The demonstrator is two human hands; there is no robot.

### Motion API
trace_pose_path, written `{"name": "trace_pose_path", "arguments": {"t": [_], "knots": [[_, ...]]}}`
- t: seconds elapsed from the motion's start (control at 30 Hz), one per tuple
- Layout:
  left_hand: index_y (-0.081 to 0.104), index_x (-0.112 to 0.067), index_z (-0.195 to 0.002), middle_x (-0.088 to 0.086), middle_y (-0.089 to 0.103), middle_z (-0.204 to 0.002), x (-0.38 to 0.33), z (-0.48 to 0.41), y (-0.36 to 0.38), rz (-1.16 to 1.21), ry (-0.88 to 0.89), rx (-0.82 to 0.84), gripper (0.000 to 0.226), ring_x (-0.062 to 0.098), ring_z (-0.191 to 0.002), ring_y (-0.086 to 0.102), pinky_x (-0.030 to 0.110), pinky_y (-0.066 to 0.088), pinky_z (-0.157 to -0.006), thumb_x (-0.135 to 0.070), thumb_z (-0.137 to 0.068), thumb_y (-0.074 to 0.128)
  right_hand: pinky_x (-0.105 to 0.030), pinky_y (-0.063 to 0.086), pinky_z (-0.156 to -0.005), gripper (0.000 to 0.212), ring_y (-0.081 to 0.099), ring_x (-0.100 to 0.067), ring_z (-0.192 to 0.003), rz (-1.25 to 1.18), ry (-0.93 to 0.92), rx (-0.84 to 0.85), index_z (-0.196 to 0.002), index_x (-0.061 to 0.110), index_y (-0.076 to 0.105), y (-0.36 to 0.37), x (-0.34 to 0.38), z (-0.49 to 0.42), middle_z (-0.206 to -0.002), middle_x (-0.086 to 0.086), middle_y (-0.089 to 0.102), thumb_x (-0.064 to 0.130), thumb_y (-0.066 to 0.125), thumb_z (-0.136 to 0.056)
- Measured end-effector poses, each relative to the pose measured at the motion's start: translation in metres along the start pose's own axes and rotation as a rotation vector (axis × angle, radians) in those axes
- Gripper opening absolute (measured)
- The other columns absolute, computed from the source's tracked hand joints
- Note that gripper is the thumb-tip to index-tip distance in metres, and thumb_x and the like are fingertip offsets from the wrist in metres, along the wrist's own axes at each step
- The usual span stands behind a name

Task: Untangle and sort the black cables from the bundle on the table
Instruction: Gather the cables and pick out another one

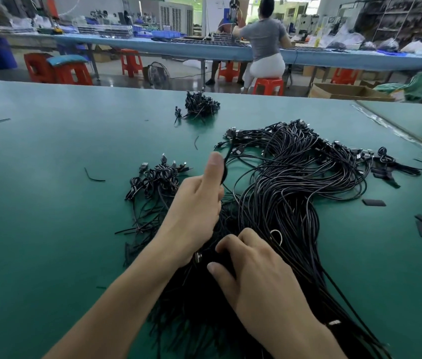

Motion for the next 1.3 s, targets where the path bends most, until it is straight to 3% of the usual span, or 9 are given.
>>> {"name": "trace_pose_path", "arguments": {"t": [0.1, 0.27, 0.43, 0.63, 0.73, 0.9, 1.0, 1.1, 1.3], "knots": [[0.019, -0.018, -0.065, -0.007, 0.018, -0.050, -0.008, 0.000, 0.000, -0.070, 0.082, -0.025, 0.068, 0.014, -0.043, 0.012, 0.022, 0.013, -0.038, -0.082, -0.082, 0.033, -0.020, 0.028, -0.062, 0.020, 0.037, -0.010, -0.080, -0.012, -0.006, -0.039, -0.109, 0.032, 0.053, -0.001, 0.002, 0.001, -0.097, 0.013, 0.035, 0.048, 0.045, -0.098], [0.018, -0.019, -0.065, -0.007, 0.018, -0.050, -0.004, -0.001, -0.002, -0.071, 0.066, -0.047, 0.064, 0.014, -0.042, 0.013, 0.020, 0.015, -0.037, -0.079, -0.085, 0.028, -0.029, 0.040, -0.082, 0.021, 0.052, -0.016, -0.089, 0.039, -0.034, -0.087, -0.108, 0.030, 0.062, -0.006, 0.007, 0.002, -0.096, 0.010, 0.054, 0.035, 0.043, -0.100], [0.030, -0.024, -0.048, -0.011, 0.025, -0.044, 0.001, -0.001, 0.004, -0.064, 0.022, -0.010, 0.063, 0.009, -0.037, 0.017, 0.018, 0.016, -0.035, -0.072, -0.088, 0.026, -0.031, 0.034, -0.090, 0.029, 0.049, -0.016, -0.102, 0.094, -0.009, -0.038, -0.119, 0.033, 0.052, -0.001, 0.008, 0.003, -0.107, 0.010, 0.054, 0.047, 0.035, -0.101], [0.020, -0.023, -0.057, -0.006, 0.020, -0.049, -0.007, 0.002, 0.002, -0.022, 0.045, -0.052, 0.059, 0.011, -0.038, 0.013, 0.016, 0.014, -0.035, -0.059, -0.098, 0.040, -0.026, 0.037, -0.083, 0.018, 0.047, -0.012, -0.091, 0.022, -0.022, -0.063, -0.106, 0.033, 0.053, -0.009, 0.008, 0.003, -0.097, 0.012, 0.045, 0.038, 0.037, -0.101], [0.021, -0.010, -0.057, -0.004, 0.019, -0.049, -0.012, 0.003, -0.001, 0.021, 0.082, -0.066, 0.066, 0.011, -0.039, 0.013, 0.032, 0.013, -0.042, -0.055, -0.101, 0.042, -0.022, 0.045, -0.074, 0.005, 0.053, -0.005, -0.083, -0.193, 0.037, -0.138, -0.093, 0.031, 0.056, -0.025, 0.002, -0.001, -0.091, 0.015, 0.054, 0.032, 0.052, -0.097], [0.037, -0.023, -0.044, -0.009, 0.027, -0.045, -0.018, 0.004, -0.004, 0.058, 0.107, -0.077, 0.069, 0.009, -0.036, 0.020, 0.017, 0.019, -0.037, -0.066, -0.097, 0.031, -0.016, 0.051, -0.053, 0.010, 0.064, -0.006, -0.062, -0.713, 0.153, -0.369, -0.082, 0.028, 0.061, -0.068, -0.027, -0.004, -0.077, 0.013, 0.070, 0.022, 0.064, -0.089], [0.046, -0.023, -0.048, -0.006, 0.034, -0.049, -0.013, 0.008, 0.007, 0.099, 0.035, -0.022, 0.060, 0.007, -0.034, 0.027, 0.017, 0.022, -0.037, -0.062, -0.092, 0.034, -0.027, 0.055, -0.056, 0.013, 0.069, -0.016, -0.064, -0.885, 0.203, -0.594, -0.081, 0.024, 0.061, -0.093, -0.052, 0.005, -0.074, 0.002, 0.073, 0.014, 0.067, -0.086], [0.055, -0.024, -0.051, -0.004, 0.040, -0.051, -0.012, 0.017, 0.029, 0.114, -0.030, 0.135, 0.051, 0.004, -0.033, 0.029, 0.014, 0.023, -0.034, -0.052, -0.090, 0.039, -0.022, 0.053, -0.058, 0.019, 0.072, -0.017, -0.070, -1.108, 0.231, -0.762, -0.079, 0.020, 0.061, -0.104, -0.068, 0.013, -0.077, -0.003, 0.075, 0.004, 0.066, -0.089], [0.049, -0.029, -0.047, -0.012, 0.032, -0.041, -0.012, 0.029, 0.054, 0.134, -0.050, 0.246, 0.051, 0.004, -0.033, 0.024, 0.015, 0.020, -0.036, -0.044, -0.094, 0.037, -0.019, 0.049, -0.061, 0.014, 0.062, -0.008, -0.068, -1.339, 0.165, -0.624, -0.073, 0.026, 0.072, -0.090, -0.044, 0.004, -0.075, 0.002, 0.071, 0.015, 0.074, -0.082]]}}
Point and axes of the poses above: each hand's wrist, its own z-axis away from the middle knuckle, its own y-axis out of the palm, x = y × z, the point moved 10 cm from there along -z, towards the middle knuckle
